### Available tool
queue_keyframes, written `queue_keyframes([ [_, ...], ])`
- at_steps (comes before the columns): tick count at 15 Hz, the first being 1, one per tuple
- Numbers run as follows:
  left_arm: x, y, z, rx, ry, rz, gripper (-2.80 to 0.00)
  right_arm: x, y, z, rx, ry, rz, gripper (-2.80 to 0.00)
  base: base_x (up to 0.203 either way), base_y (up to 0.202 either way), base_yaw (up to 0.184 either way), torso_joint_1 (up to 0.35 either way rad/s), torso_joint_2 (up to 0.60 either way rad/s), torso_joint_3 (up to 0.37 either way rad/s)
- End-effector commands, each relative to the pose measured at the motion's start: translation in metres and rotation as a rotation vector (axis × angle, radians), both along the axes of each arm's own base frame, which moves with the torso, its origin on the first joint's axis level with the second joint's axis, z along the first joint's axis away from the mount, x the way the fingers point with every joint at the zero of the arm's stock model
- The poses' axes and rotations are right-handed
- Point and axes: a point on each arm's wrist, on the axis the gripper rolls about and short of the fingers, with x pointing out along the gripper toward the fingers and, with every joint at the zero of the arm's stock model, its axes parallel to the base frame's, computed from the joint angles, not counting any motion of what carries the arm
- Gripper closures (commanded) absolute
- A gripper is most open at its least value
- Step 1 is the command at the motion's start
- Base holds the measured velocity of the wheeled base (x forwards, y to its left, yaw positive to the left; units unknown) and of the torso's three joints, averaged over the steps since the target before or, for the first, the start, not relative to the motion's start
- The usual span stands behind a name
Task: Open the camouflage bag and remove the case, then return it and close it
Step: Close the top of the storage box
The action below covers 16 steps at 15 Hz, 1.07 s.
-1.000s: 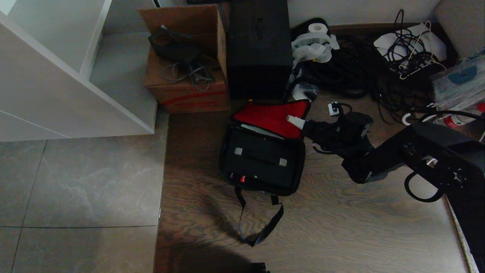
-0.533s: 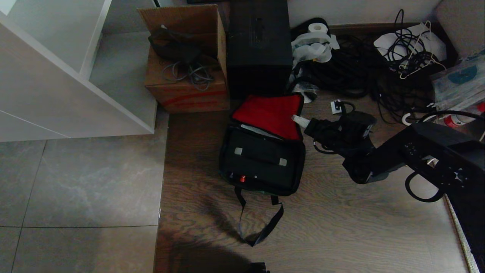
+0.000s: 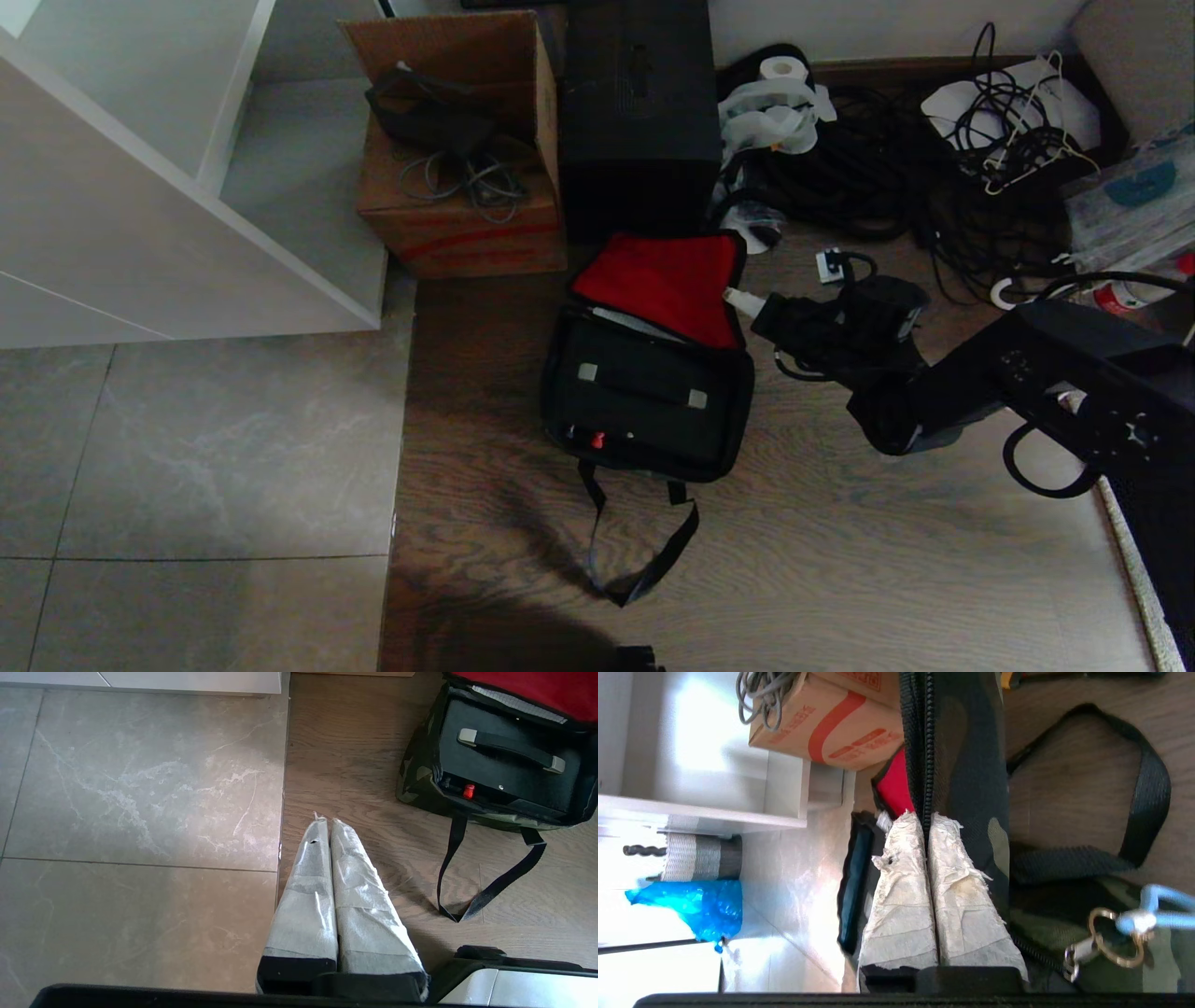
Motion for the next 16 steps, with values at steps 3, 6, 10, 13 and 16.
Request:
queue_keyframes([
  [3,0.001,0.0,-0.003,0.0,0.008,0.0,0.0,-0.014,-0.003,0.004,-0.013,0.027,0.045,0.0,0.0,0.0,0.0,0.0,0.0,0.0],
  [6,0.001,0.0,-0.003,0.0,0.008,0.0,0.0,-0.03,-0.006,0.0,-0.03,0.079,0.083,0.0,0.0,0.0,0.0,0.0,0.0,0.0],
  [10,0.001,0.0,-0.003,0.0,0.008,0.0,0.0,-0.048,-0.008,-0.006,-0.053,0.126,0.152,0.0,0.0,0.0,0.0,0.0,0.0,0.0],
  [13,0.001,0.0,-0.003,0.0,0.008,0.0,0.0,-0.059,-0.009,-0.012,-0.069,0.164,0.196,0.0,0.0,0.0,0.0,0.0,0.0,0.0],
  [16,0.001,0.0,-0.003,0.0,0.008,0.0,0.0,-0.066,-0.011,-0.018,-0.075,0.195,0.206,0.0,0.0,0.0,0.0,0.0,0.0,0.0],
])
